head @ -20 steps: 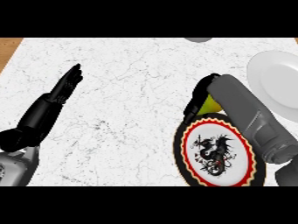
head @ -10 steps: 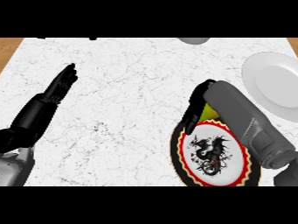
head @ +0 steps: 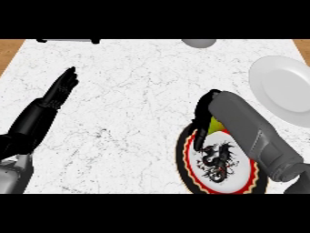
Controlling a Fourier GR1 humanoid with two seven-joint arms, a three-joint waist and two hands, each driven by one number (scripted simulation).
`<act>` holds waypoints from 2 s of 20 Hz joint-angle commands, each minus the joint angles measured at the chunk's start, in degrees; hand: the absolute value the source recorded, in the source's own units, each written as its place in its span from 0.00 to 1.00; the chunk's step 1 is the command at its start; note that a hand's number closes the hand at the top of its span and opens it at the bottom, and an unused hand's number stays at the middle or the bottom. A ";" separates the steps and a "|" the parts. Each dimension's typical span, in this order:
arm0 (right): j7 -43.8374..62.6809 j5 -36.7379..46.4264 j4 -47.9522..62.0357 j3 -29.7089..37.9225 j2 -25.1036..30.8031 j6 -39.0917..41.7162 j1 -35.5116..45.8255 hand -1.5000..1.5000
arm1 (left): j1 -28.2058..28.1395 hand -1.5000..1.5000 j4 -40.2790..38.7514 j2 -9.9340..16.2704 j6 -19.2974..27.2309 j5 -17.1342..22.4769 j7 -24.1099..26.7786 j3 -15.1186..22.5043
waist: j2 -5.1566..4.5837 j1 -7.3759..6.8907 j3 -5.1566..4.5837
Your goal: Pick the pear from the plate and place it in the plate
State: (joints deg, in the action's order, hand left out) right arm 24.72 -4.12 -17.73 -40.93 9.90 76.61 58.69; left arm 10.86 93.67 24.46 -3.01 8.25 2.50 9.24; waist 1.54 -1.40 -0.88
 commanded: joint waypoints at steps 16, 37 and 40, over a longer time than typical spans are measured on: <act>-3.97 4.69 -15.59 -0.25 2.98 -1.67 -12.94 1.00 | -0.01 0.50 0.02 -2.29 1.08 -2.84 -0.88 -0.17 | -1.76 1.26 0.93; 49.15 35.90 -5.00 2.13 -0.64 -90.71 15.68 1.00 | 1.87 0.50 -0.15 -2.72 -1.23 -2.48 -0.64 1.19 | -2.36 -2.06 0.77; 53.14 38.02 -2.15 3.01 -1.24 -92.12 20.73 1.00 | 1.95 0.50 -0.48 -3.24 -0.55 -2.62 -0.36 0.61 | -2.03 -1.50 0.77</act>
State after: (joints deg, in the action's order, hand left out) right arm 64.40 30.11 -22.77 -37.60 11.48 -6.31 75.02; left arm 12.28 93.04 21.98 -4.02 6.09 2.10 9.56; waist -0.41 -3.06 -0.15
